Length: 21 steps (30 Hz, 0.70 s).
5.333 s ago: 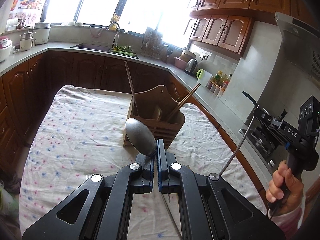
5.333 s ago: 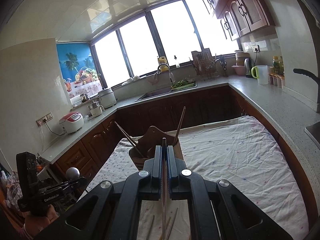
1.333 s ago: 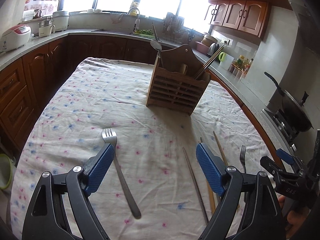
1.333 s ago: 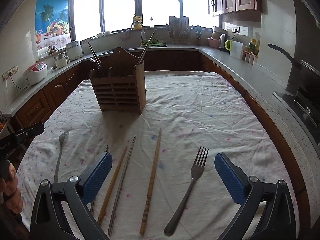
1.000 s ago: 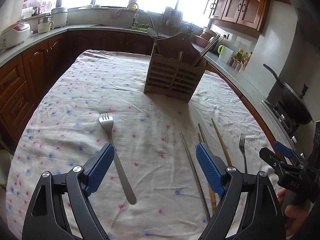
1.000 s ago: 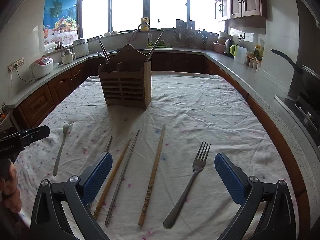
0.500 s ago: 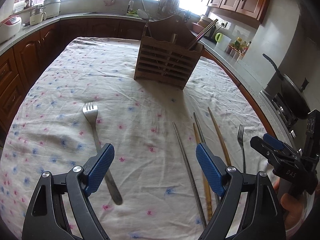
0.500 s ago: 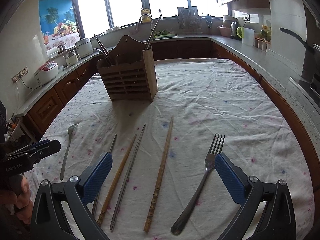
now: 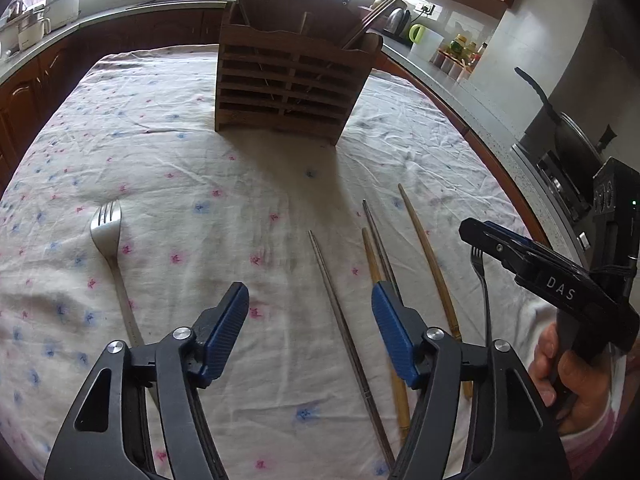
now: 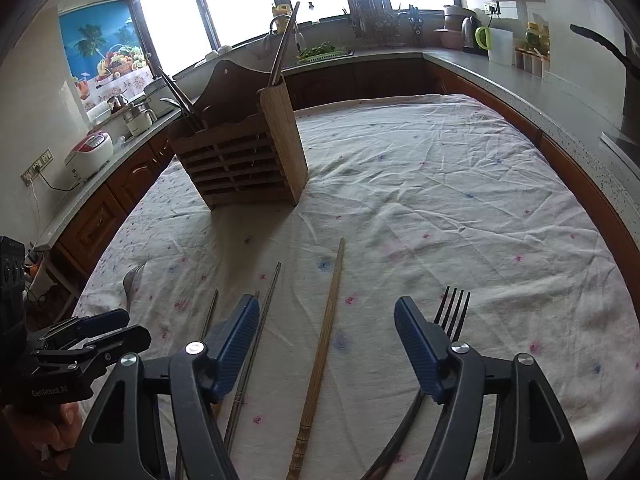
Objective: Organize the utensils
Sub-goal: 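Grasp a thin metal chopstick with the left tool while the right tool grasps a wooden chopstick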
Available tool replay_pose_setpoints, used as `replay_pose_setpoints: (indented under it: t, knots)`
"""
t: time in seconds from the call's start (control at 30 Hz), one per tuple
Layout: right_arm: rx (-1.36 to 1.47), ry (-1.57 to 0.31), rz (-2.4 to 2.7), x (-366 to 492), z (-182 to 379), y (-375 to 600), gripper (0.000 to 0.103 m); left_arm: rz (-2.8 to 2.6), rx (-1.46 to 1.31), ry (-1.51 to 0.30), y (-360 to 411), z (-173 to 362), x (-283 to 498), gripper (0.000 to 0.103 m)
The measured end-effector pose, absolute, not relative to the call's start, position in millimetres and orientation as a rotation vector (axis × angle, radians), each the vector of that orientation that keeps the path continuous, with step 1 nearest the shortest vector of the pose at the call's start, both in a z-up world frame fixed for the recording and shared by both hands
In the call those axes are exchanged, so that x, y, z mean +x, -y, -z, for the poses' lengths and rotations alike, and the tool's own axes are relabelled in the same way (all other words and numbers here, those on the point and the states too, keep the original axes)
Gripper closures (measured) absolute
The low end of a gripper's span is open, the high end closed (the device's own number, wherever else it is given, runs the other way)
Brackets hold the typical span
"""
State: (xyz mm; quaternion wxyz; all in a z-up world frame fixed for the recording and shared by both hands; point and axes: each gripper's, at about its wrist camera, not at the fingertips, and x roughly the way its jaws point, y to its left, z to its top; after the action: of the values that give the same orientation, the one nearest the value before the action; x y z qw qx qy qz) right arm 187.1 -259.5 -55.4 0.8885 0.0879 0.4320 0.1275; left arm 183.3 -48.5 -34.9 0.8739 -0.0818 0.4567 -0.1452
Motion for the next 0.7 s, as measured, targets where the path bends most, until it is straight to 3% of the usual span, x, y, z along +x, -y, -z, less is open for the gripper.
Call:
replay_pose_setpoints:
  t: [0.03,0.2,0.37,0.57,0.7]
  knots:
    - [0.191,-0.913,-0.274,191.8,58.7,259.2,0.049,0.315,-0.168,-0.965,51.4,36.8,186.7,0.052]
    - [0.18,-0.963,-0.295,211.4,71.6,251.3,0.052,0.348,-0.155,-1.007,63.1,44.4,202.7,0.066]
    - [0.158,-1.003,-0.292,233.2,82.8,245.3,0.071,0.369,-0.144,-1.047,71.1,51.2,216.5,0.08]
    - [0.138,-1.038,-0.275,252.7,95.8,242.4,0.072,0.365,-0.125,-1.074,75.5,58.6,226.5,0.083]
    - [0.118,-1.029,-0.283,257.6,96.4,237.7,0.077,0.351,-0.111,-1.058,72.9,60.9,229.1,0.096]
